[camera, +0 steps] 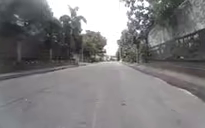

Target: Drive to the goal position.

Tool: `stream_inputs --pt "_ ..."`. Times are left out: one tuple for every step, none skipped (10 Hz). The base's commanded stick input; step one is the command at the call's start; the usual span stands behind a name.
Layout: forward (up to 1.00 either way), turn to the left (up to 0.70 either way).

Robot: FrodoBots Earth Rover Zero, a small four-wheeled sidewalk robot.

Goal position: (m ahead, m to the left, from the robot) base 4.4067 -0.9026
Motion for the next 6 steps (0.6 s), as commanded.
stream_inputs --pt "0.85 -0.34" --pt "0.85 -0.34" --pt "0.85 -0.21" --pt "0.85 0.00" --pt "0.85 0.00" --pt "0.85 0.00"
